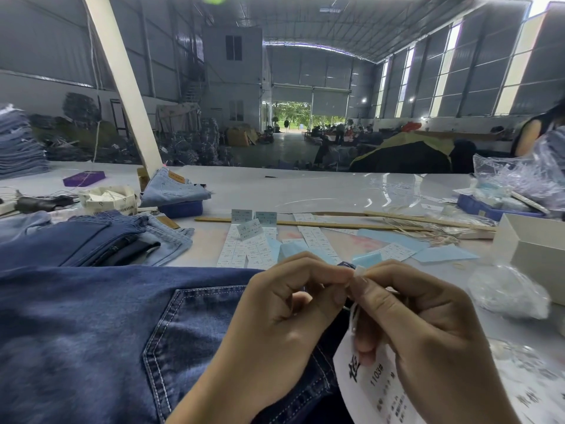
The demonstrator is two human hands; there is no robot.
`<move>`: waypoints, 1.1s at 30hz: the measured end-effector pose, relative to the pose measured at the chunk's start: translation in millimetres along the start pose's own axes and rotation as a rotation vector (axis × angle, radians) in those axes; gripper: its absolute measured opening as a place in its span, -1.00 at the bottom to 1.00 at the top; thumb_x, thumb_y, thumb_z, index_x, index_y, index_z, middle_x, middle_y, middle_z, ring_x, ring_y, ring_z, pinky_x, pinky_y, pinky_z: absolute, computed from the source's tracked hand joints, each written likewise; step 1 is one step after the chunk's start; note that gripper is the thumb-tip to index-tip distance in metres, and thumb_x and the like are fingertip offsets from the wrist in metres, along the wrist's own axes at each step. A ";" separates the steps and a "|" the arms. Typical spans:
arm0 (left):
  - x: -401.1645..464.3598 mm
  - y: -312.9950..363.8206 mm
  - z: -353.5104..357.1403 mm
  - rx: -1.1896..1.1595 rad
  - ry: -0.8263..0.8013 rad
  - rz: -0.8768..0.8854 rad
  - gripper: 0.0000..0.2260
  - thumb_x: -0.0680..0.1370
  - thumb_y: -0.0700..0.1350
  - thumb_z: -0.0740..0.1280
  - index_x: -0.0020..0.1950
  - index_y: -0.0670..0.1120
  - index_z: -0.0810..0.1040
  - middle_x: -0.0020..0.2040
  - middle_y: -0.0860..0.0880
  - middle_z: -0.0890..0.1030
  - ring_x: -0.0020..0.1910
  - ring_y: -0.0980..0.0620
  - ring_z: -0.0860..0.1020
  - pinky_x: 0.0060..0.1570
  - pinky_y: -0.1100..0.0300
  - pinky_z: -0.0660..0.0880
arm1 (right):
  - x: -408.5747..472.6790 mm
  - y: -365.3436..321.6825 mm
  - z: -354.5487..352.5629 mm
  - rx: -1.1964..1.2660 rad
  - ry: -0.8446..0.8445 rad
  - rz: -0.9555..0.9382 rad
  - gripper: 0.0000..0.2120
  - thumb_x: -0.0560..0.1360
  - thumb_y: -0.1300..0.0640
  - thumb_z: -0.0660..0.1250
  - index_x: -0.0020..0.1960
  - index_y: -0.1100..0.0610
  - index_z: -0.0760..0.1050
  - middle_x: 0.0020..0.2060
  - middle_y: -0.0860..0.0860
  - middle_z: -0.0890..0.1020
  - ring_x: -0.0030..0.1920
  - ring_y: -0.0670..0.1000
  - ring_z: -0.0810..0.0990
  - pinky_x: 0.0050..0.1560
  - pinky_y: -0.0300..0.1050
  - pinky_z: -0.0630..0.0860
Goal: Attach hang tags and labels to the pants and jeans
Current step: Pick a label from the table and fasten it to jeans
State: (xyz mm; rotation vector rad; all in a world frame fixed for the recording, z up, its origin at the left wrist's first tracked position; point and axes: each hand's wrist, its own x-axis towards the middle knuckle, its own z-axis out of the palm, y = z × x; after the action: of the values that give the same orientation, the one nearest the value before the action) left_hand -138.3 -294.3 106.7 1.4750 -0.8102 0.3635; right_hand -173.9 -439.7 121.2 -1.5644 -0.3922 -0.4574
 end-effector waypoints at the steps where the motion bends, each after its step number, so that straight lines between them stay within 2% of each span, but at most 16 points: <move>1: 0.0 -0.3 -0.2 0.005 -0.001 -0.007 -0.87 0.47 -0.04 0.36 -0.06 0.11 0.69 -0.12 -0.01 0.63 -0.12 -0.11 0.60 -0.14 -0.30 0.46 | -0.4 -0.3 0.6 -0.012 0.011 -0.001 -0.81 0.44 0.08 0.46 -0.29 0.16 0.64 -0.55 0.15 0.51 -0.58 0.07 0.47 -0.56 -0.18 0.43; 4: -0.1 -1.4 0.1 0.062 0.021 -0.007 -0.88 0.45 0.00 0.37 -0.07 0.15 0.68 -0.13 0.03 0.64 -0.12 -0.07 0.60 -0.12 -0.28 0.49 | -0.5 0.6 1.7 -0.046 0.018 0.002 -0.82 0.36 0.04 0.36 -0.30 0.13 0.64 -0.56 0.15 0.50 -0.59 0.03 0.45 -0.55 -0.25 0.40; 9: -0.3 -1.3 1.3 0.144 0.067 0.024 -0.89 0.45 0.04 0.36 -0.08 0.18 0.67 -0.19 0.10 0.61 -0.22 -0.01 0.56 -0.23 -0.08 0.53 | 1.5 1.0 2.1 -0.085 -0.011 0.008 -0.82 0.39 0.03 0.37 -0.30 0.10 0.64 -0.56 0.12 0.50 -0.58 0.03 0.46 -0.54 -0.24 0.42; 12: -0.6 -1.7 2.0 0.161 0.089 0.016 -0.91 0.47 -0.05 0.42 -0.09 0.14 0.67 -0.22 0.11 0.59 -0.27 0.06 0.53 -0.31 0.17 0.45 | 4.2 1.4 -0.4 -0.085 -0.037 0.031 -0.80 0.45 0.04 0.45 -0.27 0.13 0.65 -0.55 0.13 0.50 -0.57 0.08 0.47 -0.54 -0.15 0.43; 15: -0.6 -0.9 2.6 0.209 0.122 0.035 -0.89 0.47 -0.12 0.41 -0.11 0.10 0.67 -0.24 0.12 0.57 -0.36 0.12 0.46 -0.33 0.36 0.37 | 6.6 1.6 -1.2 -0.090 -0.048 0.038 -0.81 0.39 0.09 0.34 -0.26 0.18 0.65 -0.50 0.17 0.51 -0.56 0.11 0.48 -0.53 -0.13 0.43; 18: -0.6 0.3 3.1 0.232 0.151 0.044 -0.90 0.47 -0.12 0.41 -0.12 0.08 0.66 -0.22 0.10 0.59 -0.39 0.06 0.46 -0.34 0.38 0.38 | 6.3 0.6 0.8 -0.120 -0.055 -0.002 -0.83 0.40 0.14 0.34 -0.27 0.18 0.66 -0.42 0.16 0.53 -0.55 0.10 0.50 -0.51 -0.16 0.44; 23: -0.9 1.5 4.0 0.224 0.171 0.040 -0.93 0.47 -0.11 0.42 -0.14 0.06 0.67 -0.24 0.09 0.59 -0.39 0.07 0.46 -0.35 0.39 0.37 | 3.9 1.0 1.6 -0.209 -0.049 -0.061 -0.71 0.54 0.33 0.34 -0.31 0.13 0.65 -0.48 0.11 0.53 -0.57 0.04 0.50 -0.54 -0.24 0.43; 26: -1.3 1.7 4.5 0.239 0.188 0.044 -0.92 0.47 -0.12 0.41 -0.15 0.07 0.67 -0.25 0.11 0.59 -0.41 0.11 0.44 -0.36 0.42 0.35 | 4.1 -1.1 2.8 -0.200 -0.039 -0.037 -0.71 0.55 0.18 0.35 -0.34 0.14 0.63 -0.53 0.09 0.53 -0.57 0.03 0.51 -0.53 -0.28 0.43; 29: -1.4 3.2 4.9 0.243 0.189 0.040 -0.92 0.47 -0.12 0.41 -0.16 0.06 0.66 -0.26 0.13 0.57 -0.41 0.12 0.43 -0.37 0.44 0.33 | 6.0 -2.4 2.0 -0.122 -0.048 0.054 -0.60 0.46 -0.02 0.27 -0.33 0.28 0.59 -0.53 0.17 0.53 -0.53 0.12 0.50 -0.47 -0.16 0.44; 33: -1.6 3.6 4.9 0.261 0.179 0.051 -0.91 0.48 -0.12 0.41 -0.17 0.07 0.65 -0.26 0.15 0.57 -0.39 0.12 0.44 -0.36 0.44 0.33 | 9.4 0.3 1.6 0.008 -0.017 0.175 -0.62 0.41 -0.08 0.28 -0.25 0.25 0.60 -0.57 0.22 0.51 -0.56 0.16 0.45 -0.49 -0.13 0.41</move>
State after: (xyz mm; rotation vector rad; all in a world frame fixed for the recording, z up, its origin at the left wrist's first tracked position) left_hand -143.1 -298.2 107.8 1.6381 -0.6760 0.6506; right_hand -165.6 -438.4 125.7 -1.5800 -0.2667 -0.3066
